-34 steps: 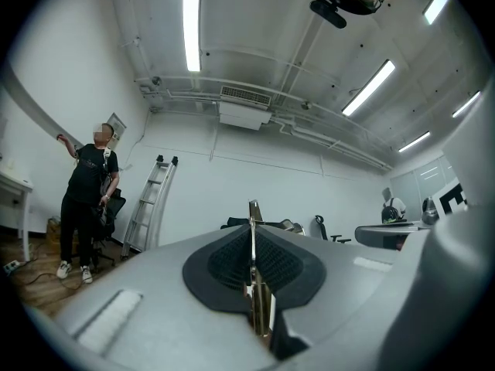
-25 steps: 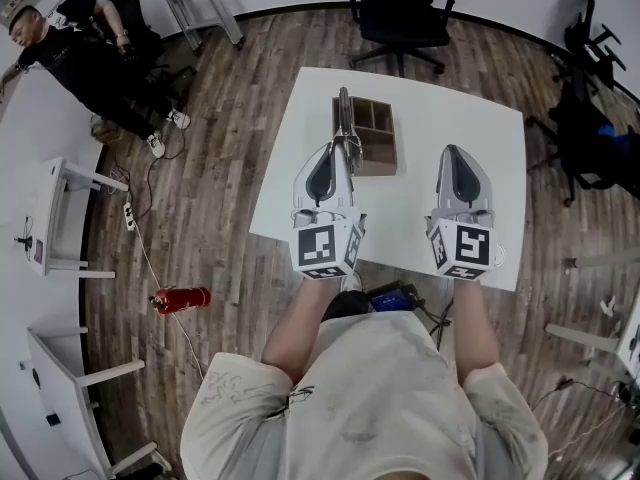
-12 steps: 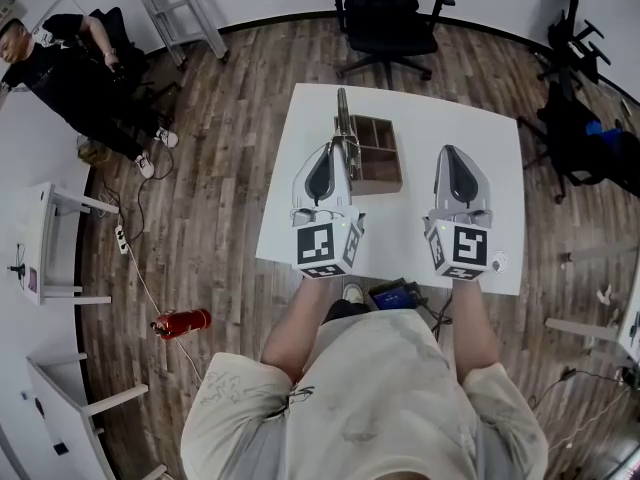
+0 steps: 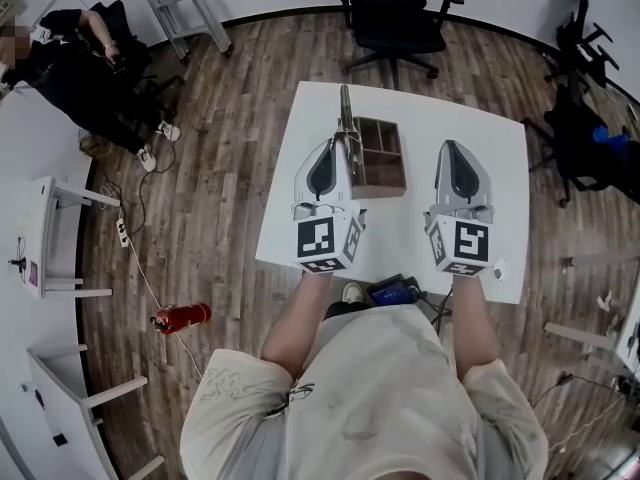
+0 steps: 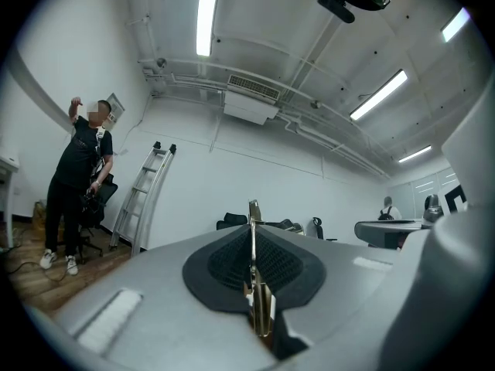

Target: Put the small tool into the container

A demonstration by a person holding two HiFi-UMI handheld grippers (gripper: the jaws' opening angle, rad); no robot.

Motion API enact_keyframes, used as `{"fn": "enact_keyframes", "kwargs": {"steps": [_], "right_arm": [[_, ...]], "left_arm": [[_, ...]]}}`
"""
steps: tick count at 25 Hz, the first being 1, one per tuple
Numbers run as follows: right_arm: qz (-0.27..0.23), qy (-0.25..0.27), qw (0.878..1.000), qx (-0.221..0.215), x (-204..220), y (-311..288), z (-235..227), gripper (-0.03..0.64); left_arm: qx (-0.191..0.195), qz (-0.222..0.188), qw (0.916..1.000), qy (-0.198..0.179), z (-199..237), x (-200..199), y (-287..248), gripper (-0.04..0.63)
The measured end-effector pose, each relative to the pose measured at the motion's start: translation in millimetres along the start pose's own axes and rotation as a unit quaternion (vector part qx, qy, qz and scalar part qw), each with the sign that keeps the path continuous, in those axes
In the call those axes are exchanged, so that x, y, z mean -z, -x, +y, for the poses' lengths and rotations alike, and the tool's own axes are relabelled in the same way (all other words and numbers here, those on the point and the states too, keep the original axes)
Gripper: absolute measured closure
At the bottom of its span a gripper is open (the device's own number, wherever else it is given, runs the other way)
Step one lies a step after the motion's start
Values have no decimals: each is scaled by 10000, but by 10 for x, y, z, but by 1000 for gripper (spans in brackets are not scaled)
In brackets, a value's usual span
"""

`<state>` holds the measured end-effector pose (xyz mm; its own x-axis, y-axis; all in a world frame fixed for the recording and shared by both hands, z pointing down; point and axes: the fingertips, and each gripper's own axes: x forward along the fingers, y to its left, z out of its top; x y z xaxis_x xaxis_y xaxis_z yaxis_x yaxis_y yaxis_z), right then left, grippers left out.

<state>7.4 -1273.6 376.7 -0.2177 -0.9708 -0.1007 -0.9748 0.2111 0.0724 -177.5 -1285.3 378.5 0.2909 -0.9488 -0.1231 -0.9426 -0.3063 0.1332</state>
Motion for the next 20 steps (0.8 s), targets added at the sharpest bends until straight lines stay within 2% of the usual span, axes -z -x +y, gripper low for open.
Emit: {"fn": "enact_keyframes", "kwargs": {"steps": [3,9,20], "right_arm": [[2,-38,10000,-87,31,-220,-560,612],[-33,-163,9997,-150,66,-297,-1104,612],[-15,-149,9998,-133,109,-221,-1266,612]], "left_arm": [[-113,118,9999,-31,-353,99,-425,574],[-258,387,9989,0,-742,287,-716,574],[-363,991,9944,-67,-836,612,-809,574]]}}
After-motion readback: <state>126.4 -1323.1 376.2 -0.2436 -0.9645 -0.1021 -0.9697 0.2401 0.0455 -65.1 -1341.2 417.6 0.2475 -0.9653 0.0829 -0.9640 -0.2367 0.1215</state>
